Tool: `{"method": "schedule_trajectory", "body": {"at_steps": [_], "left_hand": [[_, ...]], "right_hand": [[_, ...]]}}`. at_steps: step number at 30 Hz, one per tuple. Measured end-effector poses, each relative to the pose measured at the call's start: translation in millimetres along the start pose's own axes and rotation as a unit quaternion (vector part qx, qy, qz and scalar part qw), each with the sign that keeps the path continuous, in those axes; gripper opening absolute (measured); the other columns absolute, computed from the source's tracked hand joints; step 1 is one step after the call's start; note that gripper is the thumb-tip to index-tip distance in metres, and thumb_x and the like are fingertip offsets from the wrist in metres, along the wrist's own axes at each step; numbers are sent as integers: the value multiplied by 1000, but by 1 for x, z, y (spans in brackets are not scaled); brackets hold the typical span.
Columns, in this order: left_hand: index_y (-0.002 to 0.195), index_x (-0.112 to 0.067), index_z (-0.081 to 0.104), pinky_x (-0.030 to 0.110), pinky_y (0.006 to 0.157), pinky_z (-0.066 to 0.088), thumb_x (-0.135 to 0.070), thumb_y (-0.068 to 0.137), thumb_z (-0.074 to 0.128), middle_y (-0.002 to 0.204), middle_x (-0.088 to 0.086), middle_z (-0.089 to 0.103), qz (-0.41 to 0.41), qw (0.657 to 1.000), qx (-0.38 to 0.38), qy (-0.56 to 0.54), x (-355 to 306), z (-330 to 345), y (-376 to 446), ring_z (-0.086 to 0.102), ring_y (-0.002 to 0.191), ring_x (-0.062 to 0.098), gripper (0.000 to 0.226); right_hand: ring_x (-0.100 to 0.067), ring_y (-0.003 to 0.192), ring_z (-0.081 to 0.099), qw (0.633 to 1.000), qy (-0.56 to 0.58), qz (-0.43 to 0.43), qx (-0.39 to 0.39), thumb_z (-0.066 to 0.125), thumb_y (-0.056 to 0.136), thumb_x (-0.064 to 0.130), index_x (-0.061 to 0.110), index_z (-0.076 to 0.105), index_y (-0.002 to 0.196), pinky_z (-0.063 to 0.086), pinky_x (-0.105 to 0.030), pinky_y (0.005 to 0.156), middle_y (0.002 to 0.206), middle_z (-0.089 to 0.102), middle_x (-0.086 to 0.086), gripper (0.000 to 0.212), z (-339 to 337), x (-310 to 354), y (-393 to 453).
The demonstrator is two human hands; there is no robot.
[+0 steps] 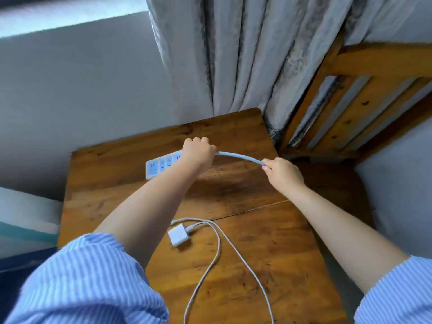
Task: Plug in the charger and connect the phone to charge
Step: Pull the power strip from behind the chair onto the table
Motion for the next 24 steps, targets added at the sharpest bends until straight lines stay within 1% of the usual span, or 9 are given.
{"method": "schedule_trajectory", "body": {"at_steps": [1,3,6,9,13,17,20,22,24], "left_hand": [[127,-17,47,38,90,41,-15,91,41,120,12,52,17,1000,-2,-1,-3,6,24,49,112,30,37],[129,-18,47,38,91,40,-13,91,40,121,12,53,11,1000,1,-24,-4,17,36,48,113,31,38],[129,-19,48,40,93,39,-12,92,37,122,13,53,1,997,-13,-73,-5,27,60,46,115,33,39],[125,-15,51,41,95,38,-10,91,37,123,14,54,-23,993,-32,-110,-2,37,79,45,116,34,37],[118,-13,57,43,100,35,-6,88,41,125,13,54,-43,988,-32,-142,-10,56,96,42,119,33,35],[114,-11,60,44,102,33,-7,88,42,122,13,56,-59,984,-40,-165,-15,67,101,43,116,33,32],[117,-11,59,46,105,30,-9,91,40,123,14,55,-62,979,-47,-187,-16,71,103,41,117,34,32],[120,-10,55,47,106,28,-19,93,42,127,15,54,-57,974,-60,-213,-17,74,96,39,121,35,31],[127,-9,47,48,109,25,-26,92,44,135,14,48,-43,964,-94,-245,-16,72,84,34,129,34,38]], "right_hand": [[-35,98,56,1000,-15,27,-5,37,97,20,13,49,124,46,-41,80,109,60,-17,30,8,-7,16],[-34,100,56,998,-43,44,-2,35,98,21,15,47,125,43,-41,84,111,59,-15,31,13,-14,27],[-35,100,55,996,-66,62,-24,34,98,21,15,46,126,41,-40,84,111,59,-15,31,17,-24,48],[-36,101,53,993,-82,63,-55,36,97,20,13,48,124,41,-41,83,110,60,-16,31,17,-28,70],[-36,103,50,993,-59,84,-61,38,96,19,11,50,124,43,-42,83,112,60,-17,31,32,-42,89],[-37,108,46,993,-43,91,-65,39,95,16,8,49,124,44,-44,85,118,55,-18,31,46,-50,95],[-37,119,37,993,-43,93,-50,40,95,14,9,38,131,38,-47,95,132,43,-17,37,58,-54,96],[-35,126,29,994,-54,93,-15,39,94,12,11,27,136,32,-48,102,140,33,-16,44,68,-55,92],[-34,135,17,993,-65,99,5,40,92,9,14,13,140,22,-50,110,148,21,-15,55,73,-55,84]]}}
Point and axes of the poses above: each hand's wrist, its own y-axis towards the middle knuckle, its own z-axis out of the palm, x = y × z, the point moved 9 cm from there along y, towards the middle knuckle
